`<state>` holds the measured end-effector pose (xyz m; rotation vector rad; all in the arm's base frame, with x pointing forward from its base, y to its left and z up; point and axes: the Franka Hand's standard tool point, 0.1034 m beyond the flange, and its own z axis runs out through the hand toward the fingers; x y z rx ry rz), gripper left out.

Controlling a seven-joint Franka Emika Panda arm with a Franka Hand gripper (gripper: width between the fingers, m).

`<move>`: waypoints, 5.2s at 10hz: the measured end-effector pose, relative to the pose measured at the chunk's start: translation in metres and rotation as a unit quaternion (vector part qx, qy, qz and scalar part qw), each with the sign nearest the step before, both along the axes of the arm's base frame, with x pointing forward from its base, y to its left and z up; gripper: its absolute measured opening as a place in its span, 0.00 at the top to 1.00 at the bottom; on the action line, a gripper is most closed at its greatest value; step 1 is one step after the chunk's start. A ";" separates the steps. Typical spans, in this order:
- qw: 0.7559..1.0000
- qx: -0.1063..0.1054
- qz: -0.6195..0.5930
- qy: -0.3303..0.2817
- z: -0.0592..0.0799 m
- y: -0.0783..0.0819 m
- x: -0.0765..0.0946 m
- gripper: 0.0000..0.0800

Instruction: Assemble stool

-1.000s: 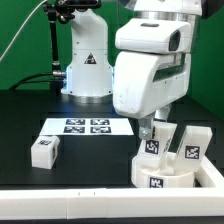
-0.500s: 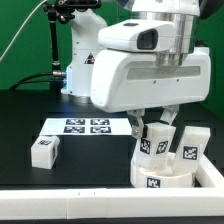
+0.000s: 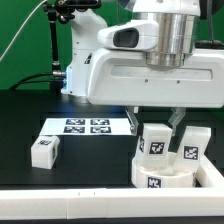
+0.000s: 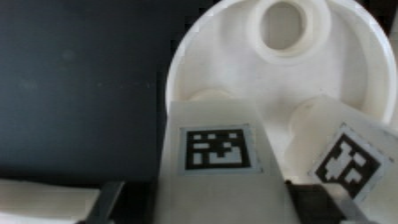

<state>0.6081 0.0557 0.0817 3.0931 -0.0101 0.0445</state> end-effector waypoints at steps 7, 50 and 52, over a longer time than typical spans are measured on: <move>0.969 0.022 -0.245 -0.015 0.000 0.006 0.002 0.57; 0.988 0.036 0.145 -0.037 0.025 0.012 0.010 0.19; 0.974 0.025 0.223 -0.033 0.024 0.012 0.009 0.19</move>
Offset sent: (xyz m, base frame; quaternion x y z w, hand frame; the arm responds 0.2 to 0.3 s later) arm 0.0000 0.0000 0.0000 0.0000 0.0000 0.1296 0.9916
